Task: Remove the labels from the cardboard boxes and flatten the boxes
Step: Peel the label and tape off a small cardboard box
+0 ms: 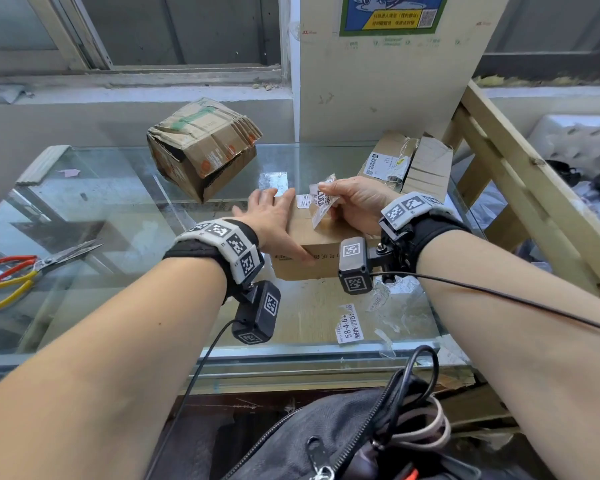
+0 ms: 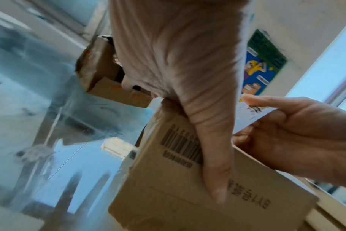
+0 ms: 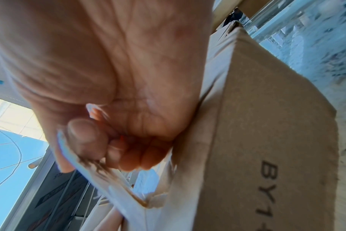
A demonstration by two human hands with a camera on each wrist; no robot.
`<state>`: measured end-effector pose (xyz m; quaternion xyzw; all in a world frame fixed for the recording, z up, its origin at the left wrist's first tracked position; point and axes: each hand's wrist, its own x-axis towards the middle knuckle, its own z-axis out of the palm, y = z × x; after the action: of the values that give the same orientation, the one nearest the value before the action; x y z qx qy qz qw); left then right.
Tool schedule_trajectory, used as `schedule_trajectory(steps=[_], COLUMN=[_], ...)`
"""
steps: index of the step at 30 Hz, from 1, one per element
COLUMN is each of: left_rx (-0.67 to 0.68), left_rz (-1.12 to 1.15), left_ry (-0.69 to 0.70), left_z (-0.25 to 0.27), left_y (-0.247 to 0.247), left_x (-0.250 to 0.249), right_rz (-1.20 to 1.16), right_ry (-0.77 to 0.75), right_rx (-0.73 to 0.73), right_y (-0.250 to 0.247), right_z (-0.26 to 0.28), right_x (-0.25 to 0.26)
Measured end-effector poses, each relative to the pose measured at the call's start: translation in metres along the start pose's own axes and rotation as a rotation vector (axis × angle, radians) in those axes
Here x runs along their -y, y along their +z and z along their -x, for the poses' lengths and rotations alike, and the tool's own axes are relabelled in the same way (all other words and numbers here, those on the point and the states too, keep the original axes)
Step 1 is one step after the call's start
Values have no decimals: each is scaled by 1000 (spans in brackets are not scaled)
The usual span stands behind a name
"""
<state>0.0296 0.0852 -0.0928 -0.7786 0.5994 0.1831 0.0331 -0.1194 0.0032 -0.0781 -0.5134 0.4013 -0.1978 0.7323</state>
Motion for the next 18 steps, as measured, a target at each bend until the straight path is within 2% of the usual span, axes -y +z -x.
schedule_trajectory(steps=[3, 7, 10, 14, 18], left_rx=[-29, -47, -46, -44, -51], left_rz=[-215, -55, -30, -22, -16], left_ry=[67, 108, 99, 99, 100], left_z=[-1, -5, -3, 0, 1], left_y=[-1, 8, 7, 7, 7], left_x=[-13, -15, -14, -17, -17], right_rz=[20, 37, 106, 399, 731], right_ry=[-16, -44, -86, -67, 62], right_rx=[-26, -62, -101, -145, -160], right_y=[1, 5, 8, 17, 22], right_z=[0, 2, 1, 6, 9], right_x=[1, 1, 1, 12, 25])
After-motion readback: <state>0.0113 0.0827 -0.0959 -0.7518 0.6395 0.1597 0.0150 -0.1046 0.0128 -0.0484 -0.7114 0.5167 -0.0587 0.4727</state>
